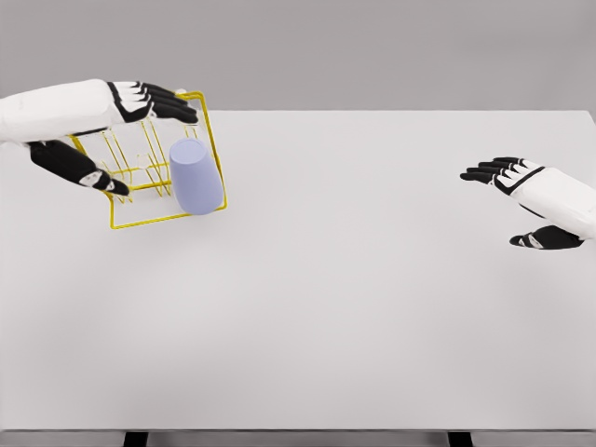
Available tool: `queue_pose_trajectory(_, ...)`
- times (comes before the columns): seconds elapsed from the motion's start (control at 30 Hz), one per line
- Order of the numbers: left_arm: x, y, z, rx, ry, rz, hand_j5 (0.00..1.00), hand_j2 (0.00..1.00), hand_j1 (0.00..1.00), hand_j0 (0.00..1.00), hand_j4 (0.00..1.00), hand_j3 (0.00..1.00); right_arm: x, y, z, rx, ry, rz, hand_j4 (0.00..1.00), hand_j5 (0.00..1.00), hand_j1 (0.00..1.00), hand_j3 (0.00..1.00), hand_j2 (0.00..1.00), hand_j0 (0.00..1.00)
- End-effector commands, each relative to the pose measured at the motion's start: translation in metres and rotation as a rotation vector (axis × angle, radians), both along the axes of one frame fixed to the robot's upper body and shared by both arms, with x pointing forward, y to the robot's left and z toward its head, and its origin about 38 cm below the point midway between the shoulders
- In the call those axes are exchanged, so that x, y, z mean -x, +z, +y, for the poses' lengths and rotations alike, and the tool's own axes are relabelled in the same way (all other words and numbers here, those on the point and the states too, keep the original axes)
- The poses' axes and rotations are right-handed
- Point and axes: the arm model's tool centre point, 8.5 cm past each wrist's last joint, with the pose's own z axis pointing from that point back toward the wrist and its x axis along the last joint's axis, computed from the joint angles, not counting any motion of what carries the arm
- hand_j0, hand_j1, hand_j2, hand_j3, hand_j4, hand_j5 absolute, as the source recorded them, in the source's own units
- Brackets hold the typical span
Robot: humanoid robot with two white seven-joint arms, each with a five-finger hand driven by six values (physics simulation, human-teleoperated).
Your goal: Place the cup on the cup holder with both arms
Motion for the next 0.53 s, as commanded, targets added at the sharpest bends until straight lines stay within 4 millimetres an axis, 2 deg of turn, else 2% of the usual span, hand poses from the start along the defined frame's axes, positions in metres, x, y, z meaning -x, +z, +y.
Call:
queue_pose_trajectory(0.0, 0.019, 0.026, 0.007, 0.091, -0.020, 0.028, 1.00, 1.00, 1.00, 1.00, 1.00, 1.00, 0.000, 0.000, 0.000, -0.007, -0.001, 0.001, 1.00, 1.00, 1.00, 1.00, 1.00, 1.00)
queue_pose_trajectory(0.1, 0.025, 0.032, 0.021, 0.119, 0.009, 0.061, 1.00, 1.00, 1.00, 1.00, 1.00, 1.00, 0.000, 0.000, 0.000, -0.007, -0.001, 0.001, 1.00, 1.00, 1.00, 1.00, 1.00, 1.00)
queue_pose_trajectory(0.17, 0.033, 0.002, 0.026, 0.141, 0.021, 0.171, 1.00, 1.00, 1.00, 1.00, 1.00, 1.00, 0.000, 0.000, 0.000, -0.007, -0.001, 0.001, 1.00, 1.00, 1.00, 1.00, 1.00, 1.00)
queue_pose_trajectory(0.2, 0.034, -0.008, 0.027, 0.140, 0.024, 0.196, 1.00, 1.00, 1.00, 1.00, 1.00, 1.00, 0.000, 0.001, 0.000, -0.007, -0.002, 0.000, 1.00, 1.00, 1.00, 1.00, 1.00, 1.00)
queue_pose_trajectory(0.23, 0.038, -0.026, 0.030, 0.136, 0.037, 0.249, 1.00, 1.00, 1.00, 1.00, 1.00, 1.00, 0.000, 0.000, 0.000, -0.007, -0.001, 0.001, 1.00, 1.00, 1.00, 1.00, 1.00, 1.00)
queue_pose_trajectory(0.3, 0.040, -0.043, 0.030, 0.156, 0.050, 0.290, 1.00, 1.00, 1.00, 1.00, 1.00, 1.00, 0.000, 0.000, 0.000, -0.007, -0.001, 0.001, 1.00, 1.00, 1.00, 1.00, 1.00, 1.00)
queue_pose_trajectory(0.37, 0.047, -0.070, 0.032, 0.163, 0.073, 0.348, 1.00, 1.00, 1.00, 1.00, 1.00, 1.00, 0.000, 0.001, 0.000, -0.006, 0.000, 0.000, 1.00, 1.00, 1.00, 1.00, 1.00, 1.00)
queue_pose_trajectory(0.5, 0.053, -0.095, 0.035, 0.133, 0.090, 0.396, 1.00, 1.00, 1.00, 1.00, 1.00, 1.00, 0.000, 0.000, 0.000, -0.007, -0.001, 0.001, 1.00, 1.00, 1.00, 1.00, 1.00, 1.00)
